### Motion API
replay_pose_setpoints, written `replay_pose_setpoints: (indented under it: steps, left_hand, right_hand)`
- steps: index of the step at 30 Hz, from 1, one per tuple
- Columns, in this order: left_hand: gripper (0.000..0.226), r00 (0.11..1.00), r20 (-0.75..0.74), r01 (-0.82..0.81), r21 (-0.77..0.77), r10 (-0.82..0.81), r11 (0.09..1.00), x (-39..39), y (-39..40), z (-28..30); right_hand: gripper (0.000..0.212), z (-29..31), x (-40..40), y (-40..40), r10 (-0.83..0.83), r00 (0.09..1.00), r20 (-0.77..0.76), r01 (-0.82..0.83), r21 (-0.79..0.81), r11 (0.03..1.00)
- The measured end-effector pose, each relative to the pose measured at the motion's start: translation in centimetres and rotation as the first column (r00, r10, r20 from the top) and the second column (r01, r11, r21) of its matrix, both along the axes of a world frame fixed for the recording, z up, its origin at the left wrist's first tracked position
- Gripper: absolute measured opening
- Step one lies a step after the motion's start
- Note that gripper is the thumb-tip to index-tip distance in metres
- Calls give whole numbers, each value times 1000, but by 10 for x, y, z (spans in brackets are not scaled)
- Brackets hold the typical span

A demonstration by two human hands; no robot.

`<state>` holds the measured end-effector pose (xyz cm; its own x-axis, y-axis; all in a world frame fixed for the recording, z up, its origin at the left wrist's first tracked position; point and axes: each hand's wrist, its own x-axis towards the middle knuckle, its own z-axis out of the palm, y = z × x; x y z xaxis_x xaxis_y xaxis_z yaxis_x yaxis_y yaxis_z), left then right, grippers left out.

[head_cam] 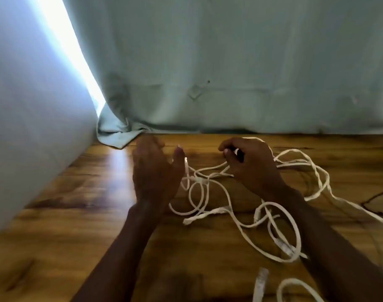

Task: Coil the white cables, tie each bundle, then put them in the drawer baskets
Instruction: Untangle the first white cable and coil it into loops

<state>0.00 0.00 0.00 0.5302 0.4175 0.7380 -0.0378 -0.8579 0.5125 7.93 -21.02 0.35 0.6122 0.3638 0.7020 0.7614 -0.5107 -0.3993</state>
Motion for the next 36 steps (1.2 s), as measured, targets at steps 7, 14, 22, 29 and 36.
replay_pose_setpoints:
  steps: [7, 14, 22, 29, 36]
  left_hand:
    - [45, 918, -343, 119, -239, -199, 964, -14, -8, -11]
    - [36, 960, -85, 237, -273, -269, 932, -27, -19, -18]
    - [29, 973, -73, 174, -403, -221, 898, -9, -9, -27]
    - [29, 975, -111, 126, -442, -193, 888, 3, -2, -36]
    - [27, 968, -119, 150, -433, -222, 889, 6, -4, -35]
  right_hand:
    - [9, -5, -2, -5, 54, 986, -156, -49, 38, 998]
    - [12, -3, -15, -8, 139, 968, -209, -141, 8, 990]
    - [24, 12, -17, -13, 158, 924, -347, -228, -171, 958]
    - [74, 24, -14, -36, -11, 759, -651, -426, -509, 748]
    - [55, 2, -4, -13, -30, 826, -563, -284, -462, 840]
